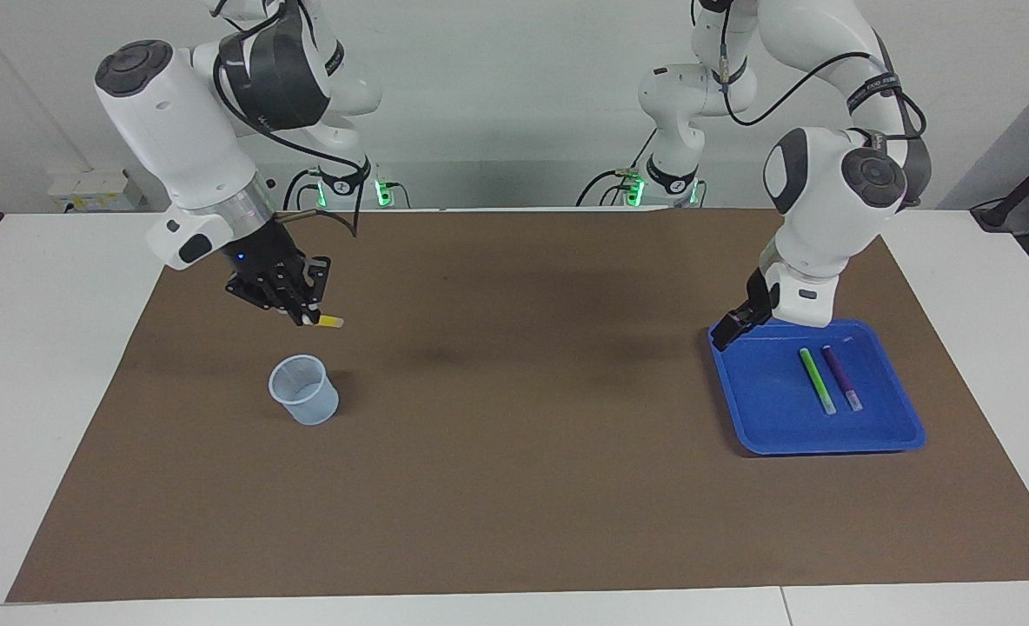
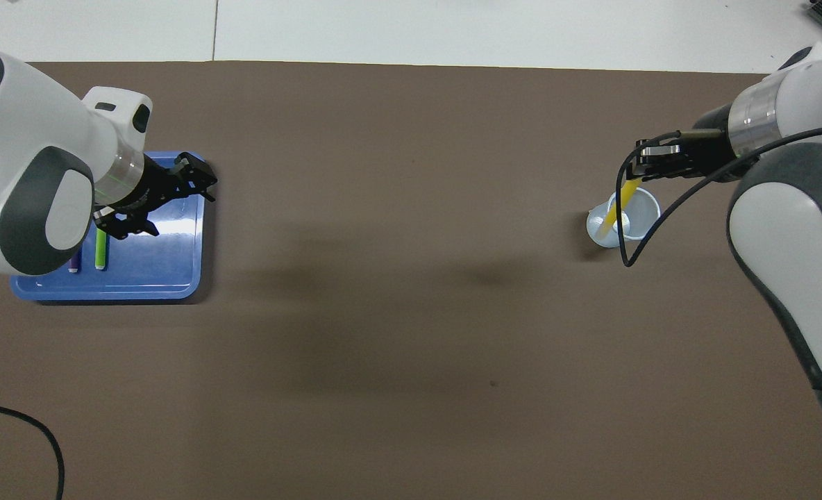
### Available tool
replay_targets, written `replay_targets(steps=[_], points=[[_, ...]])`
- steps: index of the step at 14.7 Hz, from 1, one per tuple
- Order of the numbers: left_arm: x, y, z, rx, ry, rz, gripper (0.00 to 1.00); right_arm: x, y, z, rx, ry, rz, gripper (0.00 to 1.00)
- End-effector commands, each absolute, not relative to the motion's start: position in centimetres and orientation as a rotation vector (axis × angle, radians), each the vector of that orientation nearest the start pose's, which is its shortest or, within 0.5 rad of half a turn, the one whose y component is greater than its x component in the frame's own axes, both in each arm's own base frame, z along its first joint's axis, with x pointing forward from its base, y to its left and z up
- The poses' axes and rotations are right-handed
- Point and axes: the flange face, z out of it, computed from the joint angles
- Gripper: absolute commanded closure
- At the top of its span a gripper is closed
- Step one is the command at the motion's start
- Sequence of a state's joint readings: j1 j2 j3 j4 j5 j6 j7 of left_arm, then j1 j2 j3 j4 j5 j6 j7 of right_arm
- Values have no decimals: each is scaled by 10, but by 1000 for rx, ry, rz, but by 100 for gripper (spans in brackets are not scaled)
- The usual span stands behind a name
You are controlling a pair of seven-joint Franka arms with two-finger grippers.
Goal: Right arm passes pens to left for tray arrangement
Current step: 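Grasp the yellow pen in the cup with the right gripper and lift, then bring the yellow pen toward the left gripper while the left gripper approaches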
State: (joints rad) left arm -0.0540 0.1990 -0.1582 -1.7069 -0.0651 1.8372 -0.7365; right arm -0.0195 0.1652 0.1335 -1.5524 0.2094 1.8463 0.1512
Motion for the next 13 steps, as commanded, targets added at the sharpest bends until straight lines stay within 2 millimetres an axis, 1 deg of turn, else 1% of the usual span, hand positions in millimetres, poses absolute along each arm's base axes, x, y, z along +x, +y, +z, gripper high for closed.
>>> replay_targets(steps=[1, 2, 3, 4, 5, 6, 7, 8, 9, 10, 12, 13], points=[[581, -152, 485, -3051, -1089, 296, 0, 632, 98, 565, -2714, 386, -150, 89], [576, -167, 488, -3047, -1140, 322, 0, 637, 108, 560, -2658, 479, -145, 89], [573, -179, 488, -3012, -1221, 336, 0, 641, 128, 554, -2613, 545, -141, 89], [568, -195, 490, -2975, -1312, 351, 0, 644, 144, 543, -2583, 614, -143, 89], [567, -203, 493, -2929, -1444, 374, 0, 647, 156, 532, -2546, 694, -148, 89], [566, -213, 498, -2893, -1553, 412, 0, 648, 177, 524, -2490, 762, -155, 89], [565, -223, 505, -2868, -1626, 440, 0, 650, 194, 520, -2430, 826, -156, 89], [563, -231, 510, -2837, -1696, 462, 0, 650, 206, 515, -2388, 880, -156, 89], [563, -239, 515, -2803, -1779, 481, 0, 650, 214, 513, -2363, 918, -158, 89], [566, -245, 517, -2750, -1924, 501, 0, 649, 218, 510, -2341, 954, -154, 89], [572, -268, 523, -2619, -2232, 496, 0, 641, 243, 508, -2268, 1022, -138, 89], [573, -279, 526, -2548, -2378, 475, 0, 639, 253, 506, -2225, 1067, -150, 89]])
